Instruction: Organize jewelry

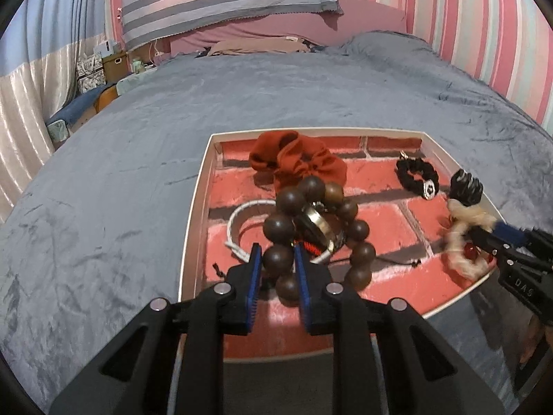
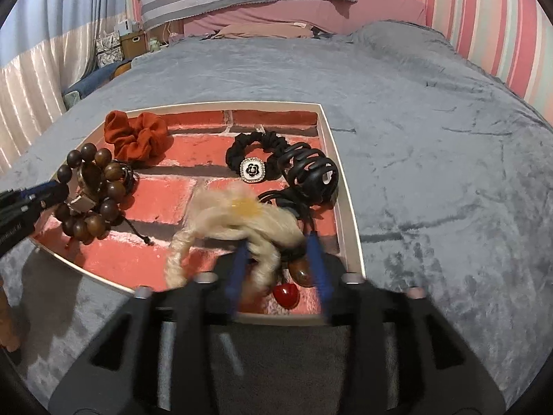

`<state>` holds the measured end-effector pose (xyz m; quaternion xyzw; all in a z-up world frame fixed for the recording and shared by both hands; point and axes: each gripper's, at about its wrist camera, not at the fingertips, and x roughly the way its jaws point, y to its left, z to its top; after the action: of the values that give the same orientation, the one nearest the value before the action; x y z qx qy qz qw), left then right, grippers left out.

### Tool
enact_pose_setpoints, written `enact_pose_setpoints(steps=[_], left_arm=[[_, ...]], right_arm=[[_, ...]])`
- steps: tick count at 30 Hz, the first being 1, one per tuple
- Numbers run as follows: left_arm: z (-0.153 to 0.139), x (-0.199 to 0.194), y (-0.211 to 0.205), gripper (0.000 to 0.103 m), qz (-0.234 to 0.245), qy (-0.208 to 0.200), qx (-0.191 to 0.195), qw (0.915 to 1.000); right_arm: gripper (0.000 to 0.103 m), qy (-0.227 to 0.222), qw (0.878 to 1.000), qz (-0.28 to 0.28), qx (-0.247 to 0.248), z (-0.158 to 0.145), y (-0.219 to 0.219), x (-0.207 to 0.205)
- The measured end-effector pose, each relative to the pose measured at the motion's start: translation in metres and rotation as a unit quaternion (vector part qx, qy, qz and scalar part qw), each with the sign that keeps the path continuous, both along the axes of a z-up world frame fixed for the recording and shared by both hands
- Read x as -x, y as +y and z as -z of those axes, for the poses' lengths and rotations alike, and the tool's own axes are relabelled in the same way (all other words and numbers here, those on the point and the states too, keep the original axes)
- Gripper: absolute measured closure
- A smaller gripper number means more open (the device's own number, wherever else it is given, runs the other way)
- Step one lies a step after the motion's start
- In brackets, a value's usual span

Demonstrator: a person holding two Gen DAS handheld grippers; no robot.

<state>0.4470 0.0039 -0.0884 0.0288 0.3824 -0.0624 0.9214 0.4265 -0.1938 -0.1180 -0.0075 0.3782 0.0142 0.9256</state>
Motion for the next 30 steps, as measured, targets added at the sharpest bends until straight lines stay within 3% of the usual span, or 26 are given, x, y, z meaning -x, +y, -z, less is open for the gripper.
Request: enact_pose_setpoints(steps=[4,8,10,13,30], left_arm=[[-0.005,0.012,0.005,0.046,-0.009,-0.007,0.008,0.9999],[-0.018,0.032,0.010,0.042,-0.014,-0.022,0.013,0.9996],[-0.030,0.052,0.015,0.030,-0.019,-0.043,0.014,0.9988],[-0.045,0.087,0.019,0.014,-0.028,-0.074,0.014,0.9967],[-0.086,0.293,0.021,0.005,-0.062,-0.172,0.007,0.9831]], right_arm=[[0.030,-0.014,1.000,0.002,-0.008,-0.008,-0.006,0.012],[0.013,-0.046,0.998,0.012,-0.030,-0.024,-0.017,0.042],[0.004,-0.061,0.997,0.016,-0.037,-0.031,-0.019,0.058],[0.004,-0.083,0.996,0.013,-0.037,-0.040,-0.015,0.091],[0.004,-0.173,0.985,-0.003,-0.024,-0.079,0.043,0.292]])
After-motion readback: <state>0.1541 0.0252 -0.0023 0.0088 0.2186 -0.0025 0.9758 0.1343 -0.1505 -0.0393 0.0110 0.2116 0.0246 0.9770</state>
